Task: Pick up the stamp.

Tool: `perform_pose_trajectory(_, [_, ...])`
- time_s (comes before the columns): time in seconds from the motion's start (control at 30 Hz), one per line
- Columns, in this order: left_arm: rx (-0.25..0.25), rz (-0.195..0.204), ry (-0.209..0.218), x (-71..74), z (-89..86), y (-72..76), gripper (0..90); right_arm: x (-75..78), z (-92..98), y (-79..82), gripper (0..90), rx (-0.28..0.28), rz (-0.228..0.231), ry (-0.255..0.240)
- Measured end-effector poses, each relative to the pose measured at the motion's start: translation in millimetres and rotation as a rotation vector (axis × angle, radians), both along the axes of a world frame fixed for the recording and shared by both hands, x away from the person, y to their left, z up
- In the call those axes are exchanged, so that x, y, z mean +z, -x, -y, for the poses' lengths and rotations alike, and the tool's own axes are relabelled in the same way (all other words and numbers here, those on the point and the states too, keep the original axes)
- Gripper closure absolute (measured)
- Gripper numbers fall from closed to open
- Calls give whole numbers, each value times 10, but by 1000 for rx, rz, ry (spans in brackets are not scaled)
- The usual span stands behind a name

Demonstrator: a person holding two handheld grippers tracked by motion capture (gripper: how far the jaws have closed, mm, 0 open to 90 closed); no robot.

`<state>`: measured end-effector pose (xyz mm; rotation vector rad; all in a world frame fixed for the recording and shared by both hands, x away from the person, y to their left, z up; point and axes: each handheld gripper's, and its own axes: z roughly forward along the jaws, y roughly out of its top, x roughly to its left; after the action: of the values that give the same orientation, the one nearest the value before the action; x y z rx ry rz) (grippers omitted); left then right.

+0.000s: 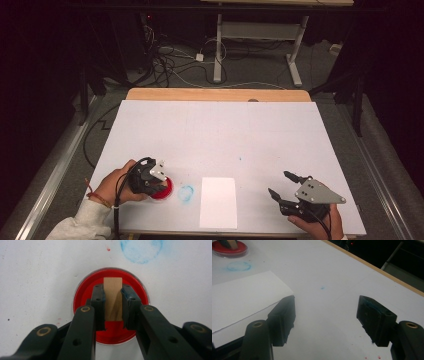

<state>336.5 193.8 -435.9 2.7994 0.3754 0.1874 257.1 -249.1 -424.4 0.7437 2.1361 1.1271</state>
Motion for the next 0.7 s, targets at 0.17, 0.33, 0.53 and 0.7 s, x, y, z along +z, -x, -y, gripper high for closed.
perform_pose_trajectory(0.17, [9, 26, -16, 63, -15, 47, 739, 3, 7, -1, 319, -2, 2, 2])
perform_pose_trajectory(0.33, [46, 85, 62, 353, -89, 128, 739, 3, 10, -4, 318, -3, 2, 1])
perform_pose_trajectory(0.53, [52, 114, 95, 550, -120, 229, 738, 2, -2, 0, 318, 0, 0, 4])
perform_pose_trajectory(0.7, [63, 111, 75, 503, -122, 205, 738, 0, -8, -2, 317, 1, -1, 8])
